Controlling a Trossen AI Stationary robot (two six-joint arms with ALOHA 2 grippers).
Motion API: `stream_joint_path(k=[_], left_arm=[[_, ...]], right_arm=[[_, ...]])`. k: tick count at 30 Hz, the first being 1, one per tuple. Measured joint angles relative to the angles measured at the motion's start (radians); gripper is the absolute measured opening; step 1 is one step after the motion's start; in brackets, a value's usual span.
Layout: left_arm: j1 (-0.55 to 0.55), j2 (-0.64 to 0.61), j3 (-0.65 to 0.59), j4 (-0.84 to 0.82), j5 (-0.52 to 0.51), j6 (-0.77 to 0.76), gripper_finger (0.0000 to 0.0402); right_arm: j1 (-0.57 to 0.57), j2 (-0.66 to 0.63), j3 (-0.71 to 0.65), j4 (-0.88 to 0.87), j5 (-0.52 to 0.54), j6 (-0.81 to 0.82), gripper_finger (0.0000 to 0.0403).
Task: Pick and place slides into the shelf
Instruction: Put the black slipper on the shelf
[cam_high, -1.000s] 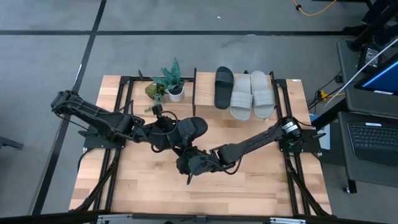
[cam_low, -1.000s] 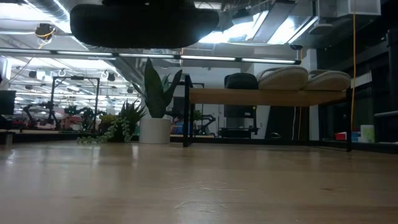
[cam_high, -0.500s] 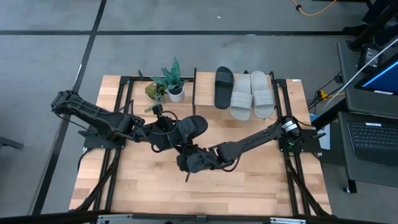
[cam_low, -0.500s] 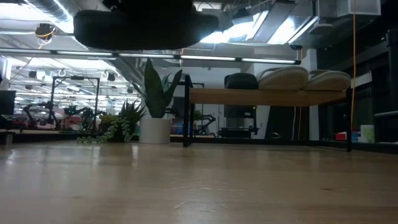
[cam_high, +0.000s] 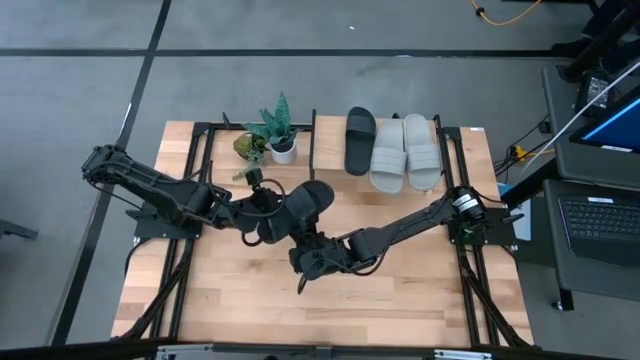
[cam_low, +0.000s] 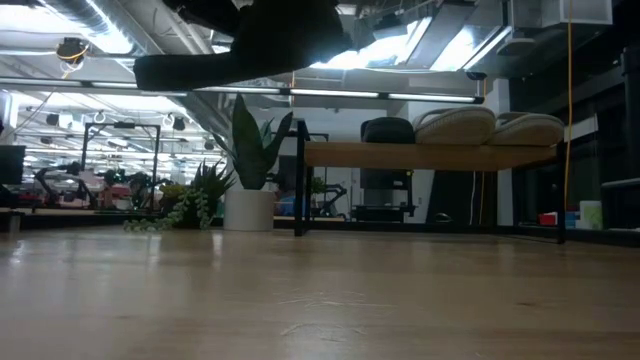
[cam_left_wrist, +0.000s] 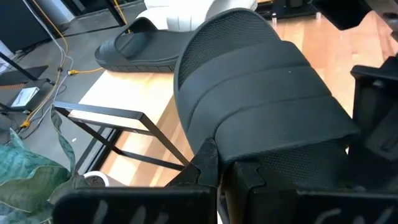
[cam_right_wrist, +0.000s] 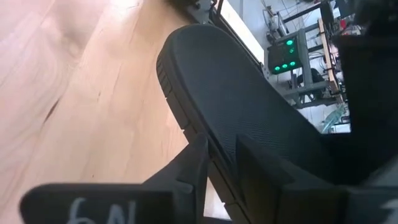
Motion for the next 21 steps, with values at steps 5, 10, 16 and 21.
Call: stream_joint_path(k=[5,10,16,21], left_arm=[[-0.005,-0.016,0.0,0.002,0.008,0.007,0.0],[-0.008,-0.032,0.0,0.002,0.013,0.014,0.0],[-0.008,-0.049,0.0,0.002,0.016,0.016,0.0],[-0.008,-0.049,0.0,0.002,0.016,0.016,0.0]], right_arm=[[0.0,0.0,0.001,-0.012,0.004,-0.002,0.0087],[-0.001,-0.001,0.001,-0.056,0.01,0.0,0.0088],[-0.002,-0.002,0.002,-0.062,0.012,0.001,0.0077],[-0.002,-0.002,0.002,-0.062,0.007,0.002,0.0014]])
